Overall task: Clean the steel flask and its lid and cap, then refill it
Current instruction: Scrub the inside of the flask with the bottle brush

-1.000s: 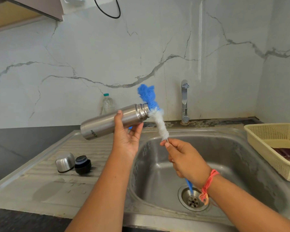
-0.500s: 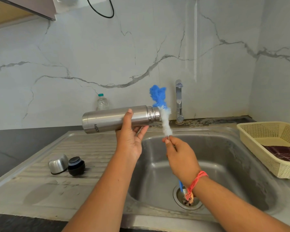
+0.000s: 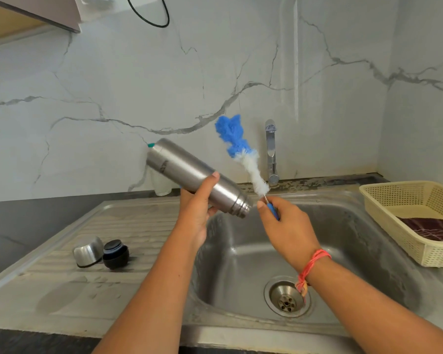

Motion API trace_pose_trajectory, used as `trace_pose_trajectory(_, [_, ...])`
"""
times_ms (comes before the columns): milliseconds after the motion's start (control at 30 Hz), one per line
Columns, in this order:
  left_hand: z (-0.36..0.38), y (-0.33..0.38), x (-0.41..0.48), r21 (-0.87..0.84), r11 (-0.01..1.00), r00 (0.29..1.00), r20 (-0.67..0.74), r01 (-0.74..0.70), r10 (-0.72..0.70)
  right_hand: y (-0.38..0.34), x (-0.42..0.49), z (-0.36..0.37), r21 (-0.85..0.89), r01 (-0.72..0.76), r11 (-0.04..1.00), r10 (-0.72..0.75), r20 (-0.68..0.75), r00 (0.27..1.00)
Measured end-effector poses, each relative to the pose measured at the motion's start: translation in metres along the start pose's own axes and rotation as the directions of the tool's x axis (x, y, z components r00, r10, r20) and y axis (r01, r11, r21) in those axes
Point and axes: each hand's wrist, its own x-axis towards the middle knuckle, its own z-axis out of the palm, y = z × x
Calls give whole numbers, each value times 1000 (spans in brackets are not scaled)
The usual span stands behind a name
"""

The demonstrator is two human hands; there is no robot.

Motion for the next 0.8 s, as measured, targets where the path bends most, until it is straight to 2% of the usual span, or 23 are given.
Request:
trace_pose_trajectory(133, [9,-7,-5,81,995,985,159,53,-65,1,6,-8,186,-45,981,43,15,999])
trace_pose_trajectory(267, [15,-15,-12,181,979,944,295,99,-150,5,9,-5,365,-94,926,46,137,989])
trace_pose_trajectory(367, [19,-21,-14,205,970,908,368,133,-202,7,7,-4,382,-141,913,66,201,977])
trace_pose_trajectory(500, [13,-16,-12,192,954,823,485,231,-296,8,6,-10,430,-196,881,92,250,964])
trace_pose_trajectory(700, [-2,-12,-11,201,940,722,603,275,-340,6,12,-12,629,-330,704,184,287,940])
trace_pose_trajectory(800, [2,-14,-14,182,939,738,581,293,-343,6,13,-14,662,-345,666,175,311,934])
